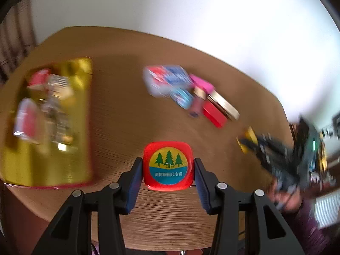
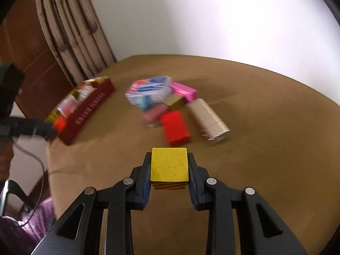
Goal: Organize rigid objects
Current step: 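Carry the tape measure to the tin while the right gripper grasps the yellow cube, then release the tape measure in the tin while the right gripper carries the yellow cube over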
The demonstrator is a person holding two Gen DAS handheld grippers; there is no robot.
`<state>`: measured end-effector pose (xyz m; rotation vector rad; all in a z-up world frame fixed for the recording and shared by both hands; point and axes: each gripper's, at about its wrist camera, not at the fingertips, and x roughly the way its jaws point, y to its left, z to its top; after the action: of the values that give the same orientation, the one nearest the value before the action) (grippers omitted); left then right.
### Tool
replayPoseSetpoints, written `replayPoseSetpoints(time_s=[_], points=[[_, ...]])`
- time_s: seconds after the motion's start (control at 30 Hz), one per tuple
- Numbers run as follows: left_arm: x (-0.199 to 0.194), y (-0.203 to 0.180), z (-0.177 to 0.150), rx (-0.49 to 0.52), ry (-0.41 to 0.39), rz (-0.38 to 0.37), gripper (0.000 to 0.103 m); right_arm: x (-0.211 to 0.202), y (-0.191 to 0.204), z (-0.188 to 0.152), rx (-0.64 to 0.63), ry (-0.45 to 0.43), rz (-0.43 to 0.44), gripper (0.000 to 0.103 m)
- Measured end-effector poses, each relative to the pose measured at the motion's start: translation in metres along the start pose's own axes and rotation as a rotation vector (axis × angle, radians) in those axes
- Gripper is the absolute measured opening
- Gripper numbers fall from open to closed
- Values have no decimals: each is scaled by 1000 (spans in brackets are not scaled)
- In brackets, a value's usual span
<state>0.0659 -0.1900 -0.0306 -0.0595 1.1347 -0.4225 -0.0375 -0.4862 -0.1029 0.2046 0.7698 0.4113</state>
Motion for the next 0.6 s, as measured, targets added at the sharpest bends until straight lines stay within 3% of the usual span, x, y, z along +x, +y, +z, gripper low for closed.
replayPoseSetpoints(time_s=[0.17,0.37,0.6], points=[[-24,56,33,-28,-71,157,48,1,27,-8,26,-39,41,28],[-8,101,74,-21,-80,285,48,11,31,-11,61,-27,28,28],[18,113,89,5,-48,274,48,14,22,-13,112,-14,25,28]])
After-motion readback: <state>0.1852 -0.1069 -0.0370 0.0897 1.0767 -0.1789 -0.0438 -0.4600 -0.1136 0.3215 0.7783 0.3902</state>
